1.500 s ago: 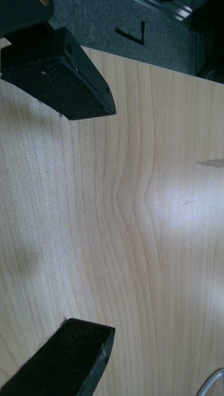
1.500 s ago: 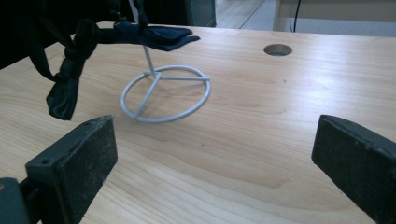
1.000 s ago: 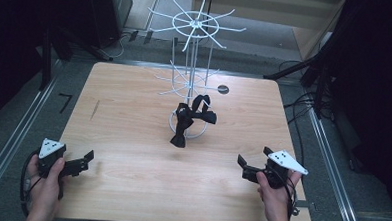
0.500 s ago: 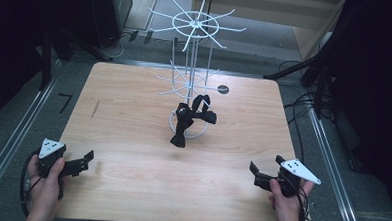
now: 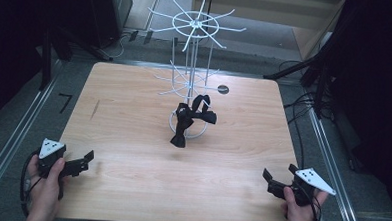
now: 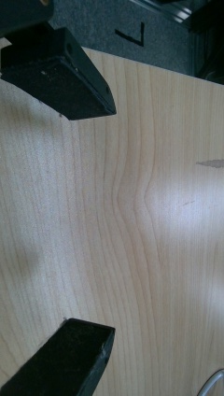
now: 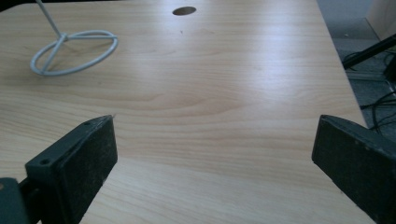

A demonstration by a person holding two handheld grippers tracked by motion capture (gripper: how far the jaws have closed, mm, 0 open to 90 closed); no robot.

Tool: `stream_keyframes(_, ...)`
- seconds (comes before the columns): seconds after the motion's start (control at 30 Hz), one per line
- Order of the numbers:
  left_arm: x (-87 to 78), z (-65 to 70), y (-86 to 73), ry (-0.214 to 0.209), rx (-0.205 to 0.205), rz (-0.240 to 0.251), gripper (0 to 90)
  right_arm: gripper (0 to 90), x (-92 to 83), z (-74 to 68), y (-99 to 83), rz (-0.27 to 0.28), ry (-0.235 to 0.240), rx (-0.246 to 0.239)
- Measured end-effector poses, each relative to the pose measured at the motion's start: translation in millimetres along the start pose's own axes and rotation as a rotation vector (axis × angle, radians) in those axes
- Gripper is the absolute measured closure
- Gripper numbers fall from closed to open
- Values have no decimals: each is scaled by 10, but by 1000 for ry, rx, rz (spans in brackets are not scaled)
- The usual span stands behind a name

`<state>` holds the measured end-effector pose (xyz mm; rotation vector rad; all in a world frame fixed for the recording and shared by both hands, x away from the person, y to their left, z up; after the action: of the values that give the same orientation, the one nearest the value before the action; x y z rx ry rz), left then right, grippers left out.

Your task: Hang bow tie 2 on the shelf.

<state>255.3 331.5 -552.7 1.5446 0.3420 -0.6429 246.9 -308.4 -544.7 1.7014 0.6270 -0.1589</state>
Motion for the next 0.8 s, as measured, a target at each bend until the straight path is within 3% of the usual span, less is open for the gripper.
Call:
stream_keyframes(0.37, 0, 2, -1, 1, 0, 4, 0, 11, -149, 318, -121, 5, -44, 63)
stream_keyframes(0.63, 0, 2, -1, -3, -1, 0, 0, 30, -217, 490, -198, 9, -74, 76)
stream_keyframes(0.8, 9, 13, 5, -3, 8, 0, 0, 35, -170, 539, -272, -23, -81, 70)
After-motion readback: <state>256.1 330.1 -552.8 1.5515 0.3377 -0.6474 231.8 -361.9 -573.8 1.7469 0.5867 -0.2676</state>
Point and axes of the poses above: each handheld gripper's, and its own axes: x roughly forward along the jaws, y roughly out of its top, z roughly to its right, the point moved 5 cm from there along x, roughly forward along the jaws, and after that the axes turned 5 degrees about x, right-handed, at the moved point
